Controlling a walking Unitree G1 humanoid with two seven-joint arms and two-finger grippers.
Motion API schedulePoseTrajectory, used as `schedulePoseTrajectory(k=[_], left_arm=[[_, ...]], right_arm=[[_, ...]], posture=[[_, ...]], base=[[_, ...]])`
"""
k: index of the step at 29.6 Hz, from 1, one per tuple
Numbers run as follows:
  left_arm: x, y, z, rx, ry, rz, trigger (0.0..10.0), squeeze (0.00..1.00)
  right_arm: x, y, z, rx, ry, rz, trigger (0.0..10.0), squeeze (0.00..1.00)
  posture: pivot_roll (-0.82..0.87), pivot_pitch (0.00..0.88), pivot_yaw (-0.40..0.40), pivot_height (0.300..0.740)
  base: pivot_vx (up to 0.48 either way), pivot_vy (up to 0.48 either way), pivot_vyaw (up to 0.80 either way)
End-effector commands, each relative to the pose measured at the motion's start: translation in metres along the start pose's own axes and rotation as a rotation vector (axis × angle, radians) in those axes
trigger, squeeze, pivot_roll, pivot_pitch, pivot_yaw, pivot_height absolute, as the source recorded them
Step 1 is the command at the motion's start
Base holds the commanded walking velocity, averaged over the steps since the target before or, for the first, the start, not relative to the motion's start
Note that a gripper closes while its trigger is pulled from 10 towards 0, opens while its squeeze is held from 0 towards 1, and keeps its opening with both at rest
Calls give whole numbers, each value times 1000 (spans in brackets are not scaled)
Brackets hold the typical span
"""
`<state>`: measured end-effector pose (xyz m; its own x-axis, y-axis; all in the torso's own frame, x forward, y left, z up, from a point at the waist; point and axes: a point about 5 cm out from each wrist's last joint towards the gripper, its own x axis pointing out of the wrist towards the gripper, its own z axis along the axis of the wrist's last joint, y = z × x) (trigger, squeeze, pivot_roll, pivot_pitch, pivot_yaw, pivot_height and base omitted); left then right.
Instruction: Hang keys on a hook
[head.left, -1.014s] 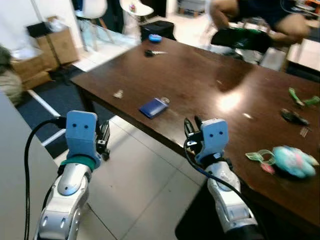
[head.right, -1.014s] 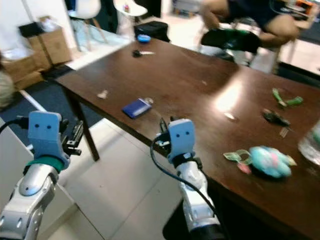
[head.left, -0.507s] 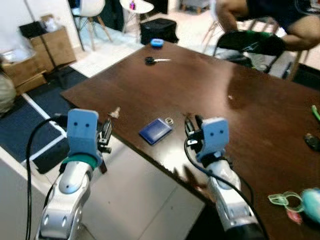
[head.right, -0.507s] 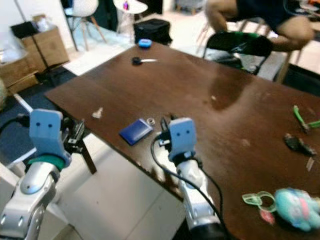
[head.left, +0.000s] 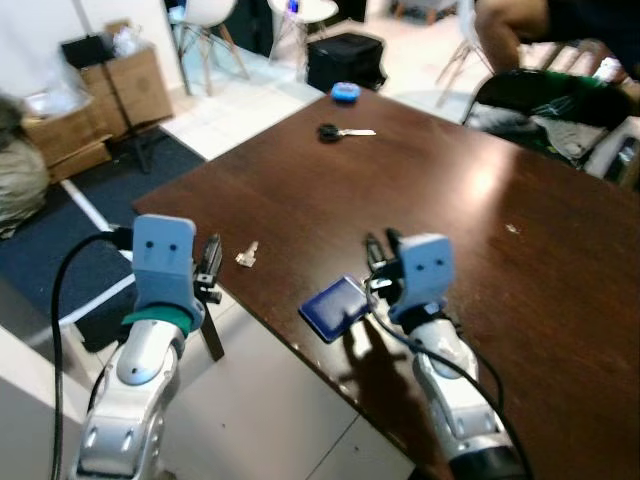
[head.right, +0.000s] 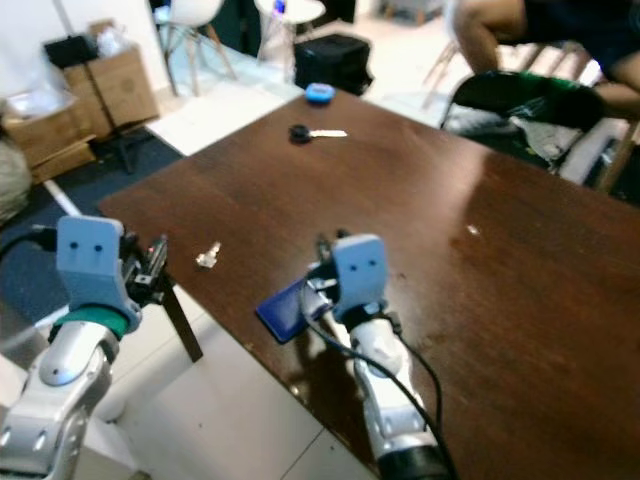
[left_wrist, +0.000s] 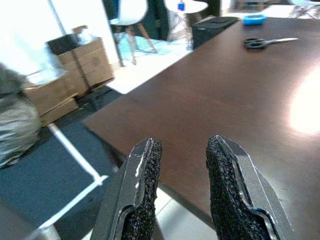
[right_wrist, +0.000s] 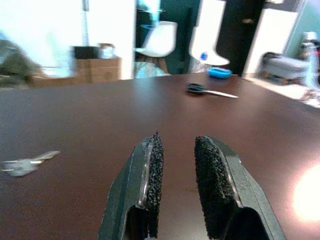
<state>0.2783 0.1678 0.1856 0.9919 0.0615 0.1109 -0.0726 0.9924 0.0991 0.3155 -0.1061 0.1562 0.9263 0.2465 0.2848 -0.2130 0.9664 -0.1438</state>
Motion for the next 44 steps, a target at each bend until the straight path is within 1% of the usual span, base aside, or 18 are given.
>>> schedulePoseTrajectory(k=[1,12,17,19,20,22,23,25,26,27,29,30,32,40,41,42,43,44], left_arm=[[-2,0,-3,6,17,-1,10000,0],[-2,-3,-4,6,23,-27,10000,0],[-1,-8,-5,9,38,-106,10000,0],[-1,-14,-8,18,82,-191,10000,0],[-1,-14,-8,18,82,-191,10000,0],[0,-18,-8,15,95,-228,10000,0],[8,-22,-7,39,105,-235,10000,0],[10,-22,-7,49,105,-228,10000,0],[17,-24,-8,60,110,-206,10000,0],[17,-24,-8,60,110,-206,10000,0],[38,-33,-21,139,147,-193,10000,0],[38,-33,-21,139,147,-193,10000,0],[52,-37,-37,167,214,-212,10000,0],[52,-37,-37,167,214,-212,10000,0],[55,-36,-42,155,241,-209,10000,0],[60,-16,-48,145,263,-169,10000,0],[60,-16,-48,145,263,-169,10000,0],[62,-2,-51,139,272,-137,10000,0]], right_arm=[[-3,2,-4,12,14,1,10000,0],[-2,1,-4,12,14,2,10000,0],[-1,2,-6,-3,26,7,10000,0],[6,3,-5,-15,30,18,10000,0],[6,3,-5,-15,30,18,10000,0],[13,2,-4,-16,31,17,10000,0],[27,-1,-3,-19,43,12,10000,0],[31,-2,-3,-19,46,11,10000,0],[36,-3,-2,-17,49,7,10000,0],[36,-3,-2,-17,49,7,10000,0],[42,-4,0,-7,45,13,10000,0],[42,-4,0,-7,45,13,10000,0],[38,0,2,-2,35,28,10000,0],[38,0,2,-2,35,28,10000,0],[36,1,2,-2,33,33,10000,0],[37,-3,1,-29,41,57,10000,0],[37,-3,1,-29,41,57,10000,0],[38,-6,1,-48,47,73,10000,0]], posture=[[-18,33,103,740],[-20,30,103,740],[-17,28,104,740],[-19,31,109,740],[-19,31,109,740],[-11,40,114,740],[-3,57,114,740],[-3,57,114,740],[4,73,115,740],[4,73,115,740],[-5,98,107,740],[-5,98,107,740],[-24,106,106,740],[-24,106,106,740],[-36,110,106,740],[-51,156,21,740],[-51,156,21,740],[-51,156,21,740]], base=[[0,0,0],[0,0,0],[0,0,0],[0,0,0],[0,0,0],[0,0,0],[0,0,0],[0,0,0],[0,0,0],[0,0,0],[0,0,0],[0,0,0],[0,0,0],[0,0,0],[0,0,0],[0,0,0],[0,0,0],[0,0,0]])
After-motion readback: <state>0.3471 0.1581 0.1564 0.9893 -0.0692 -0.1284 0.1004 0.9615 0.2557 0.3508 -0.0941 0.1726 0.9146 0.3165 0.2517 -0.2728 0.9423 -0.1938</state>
